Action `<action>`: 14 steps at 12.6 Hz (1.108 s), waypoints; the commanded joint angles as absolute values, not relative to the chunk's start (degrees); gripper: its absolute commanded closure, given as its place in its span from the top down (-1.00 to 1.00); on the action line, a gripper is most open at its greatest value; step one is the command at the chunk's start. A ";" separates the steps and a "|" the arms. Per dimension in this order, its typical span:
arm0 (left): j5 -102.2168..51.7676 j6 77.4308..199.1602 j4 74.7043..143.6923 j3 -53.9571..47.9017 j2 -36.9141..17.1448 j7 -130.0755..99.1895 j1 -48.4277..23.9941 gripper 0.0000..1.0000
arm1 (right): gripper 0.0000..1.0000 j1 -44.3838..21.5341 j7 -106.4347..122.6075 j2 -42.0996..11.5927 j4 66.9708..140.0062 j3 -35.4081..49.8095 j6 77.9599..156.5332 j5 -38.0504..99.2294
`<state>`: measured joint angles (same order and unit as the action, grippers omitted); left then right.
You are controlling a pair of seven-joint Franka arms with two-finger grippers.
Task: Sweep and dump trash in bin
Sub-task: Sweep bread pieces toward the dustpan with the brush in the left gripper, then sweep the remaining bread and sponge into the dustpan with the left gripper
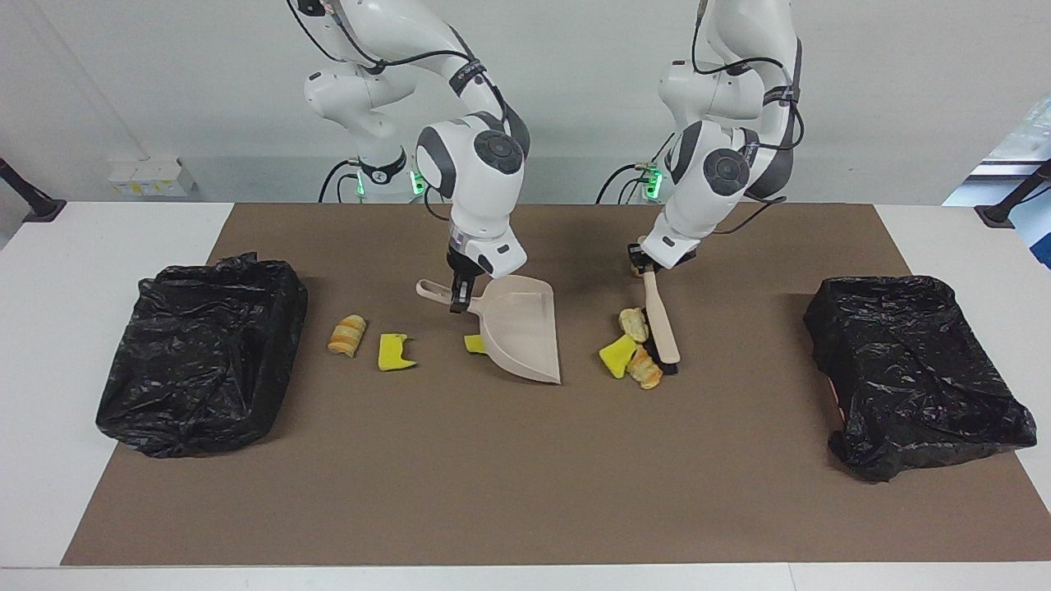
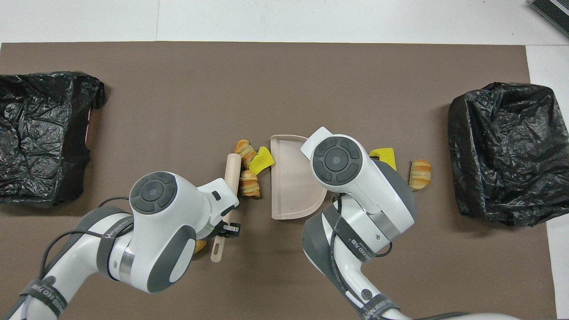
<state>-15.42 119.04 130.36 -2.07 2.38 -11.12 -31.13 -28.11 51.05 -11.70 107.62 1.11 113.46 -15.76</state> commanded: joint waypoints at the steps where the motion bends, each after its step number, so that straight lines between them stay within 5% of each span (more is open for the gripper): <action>1: -18.63 119.53 127.28 -1.23 1.94 -9.76 -36.46 -1.00 | -1.00 -28.30 49.40 -11.78 108.28 1.41 114.17 -17.05; 7: -18.81 110.34 119.89 -0.88 4.12 -10.98 -38.06 -1.00 | -1.00 -28.30 49.39 -11.78 108.28 1.41 114.26 -16.96; 14: -9.41 89.49 121.89 -0.35 9.57 -31.15 -32.34 -1.00 | -1.00 -28.21 49.39 -11.78 108.28 1.41 114.26 -16.96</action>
